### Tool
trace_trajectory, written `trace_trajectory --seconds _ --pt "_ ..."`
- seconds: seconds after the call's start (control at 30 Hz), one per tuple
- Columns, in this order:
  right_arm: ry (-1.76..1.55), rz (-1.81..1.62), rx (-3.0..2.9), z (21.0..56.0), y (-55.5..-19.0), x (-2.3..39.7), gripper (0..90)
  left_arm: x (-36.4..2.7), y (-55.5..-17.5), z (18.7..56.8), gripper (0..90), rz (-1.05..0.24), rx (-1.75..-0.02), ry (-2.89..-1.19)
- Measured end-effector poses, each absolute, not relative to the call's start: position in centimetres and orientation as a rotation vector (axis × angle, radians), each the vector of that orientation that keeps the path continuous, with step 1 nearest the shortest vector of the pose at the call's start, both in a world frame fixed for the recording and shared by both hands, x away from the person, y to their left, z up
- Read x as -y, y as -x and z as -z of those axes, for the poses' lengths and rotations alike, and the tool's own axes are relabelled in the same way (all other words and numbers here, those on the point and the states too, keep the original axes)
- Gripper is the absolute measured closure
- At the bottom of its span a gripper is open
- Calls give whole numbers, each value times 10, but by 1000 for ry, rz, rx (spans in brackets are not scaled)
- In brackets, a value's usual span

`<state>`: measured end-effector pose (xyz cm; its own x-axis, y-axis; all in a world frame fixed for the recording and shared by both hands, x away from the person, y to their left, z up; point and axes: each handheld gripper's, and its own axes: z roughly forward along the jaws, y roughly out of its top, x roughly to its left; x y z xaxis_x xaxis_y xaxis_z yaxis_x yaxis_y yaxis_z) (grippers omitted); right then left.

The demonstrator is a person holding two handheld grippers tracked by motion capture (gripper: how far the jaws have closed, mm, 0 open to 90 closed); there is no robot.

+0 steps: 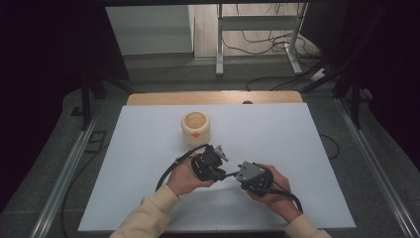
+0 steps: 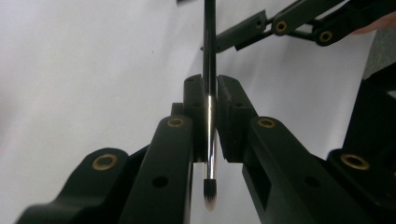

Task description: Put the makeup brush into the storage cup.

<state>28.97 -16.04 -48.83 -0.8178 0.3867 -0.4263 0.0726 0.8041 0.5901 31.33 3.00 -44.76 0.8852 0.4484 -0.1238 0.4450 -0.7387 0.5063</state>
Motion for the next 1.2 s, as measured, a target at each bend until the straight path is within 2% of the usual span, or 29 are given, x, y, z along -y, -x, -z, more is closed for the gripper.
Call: trace_trajectory --seconds 0.1,0.23,0.33,0.47,0.53,0.77,0.97,1.2 --pt "-294 -773 -2457 487 -288 160 744 -36 -314 444 806 -56 -640 -2461" --pt "-255 -786 -2484 486 -285 158 828 -40 -313 440 708 -136 -624 -2382" --pt "-249 -795 -2473 486 -285 158 835 -39 -311 438 636 -170 -619 -2352" --pt "-274 -819 -2462 484 -288 164 836 -42 -309 435 451 -208 -660 -2286" --pt "-287 -831 -2463 483 -289 166 836 -47 -308 432 426 -209 -682 -2251" --pt "-358 -889 -2459 480 -292 173 836 -67 -299 430 251 -217 -731 -2148" --pt "-383 -900 -2452 480 -293 176 837 -82 -293 435 188 -203 -772 -2105" --pt "-415 -942 -2452 478 -294 179 836 -101 -281 440 178 -226 -809 -2084"
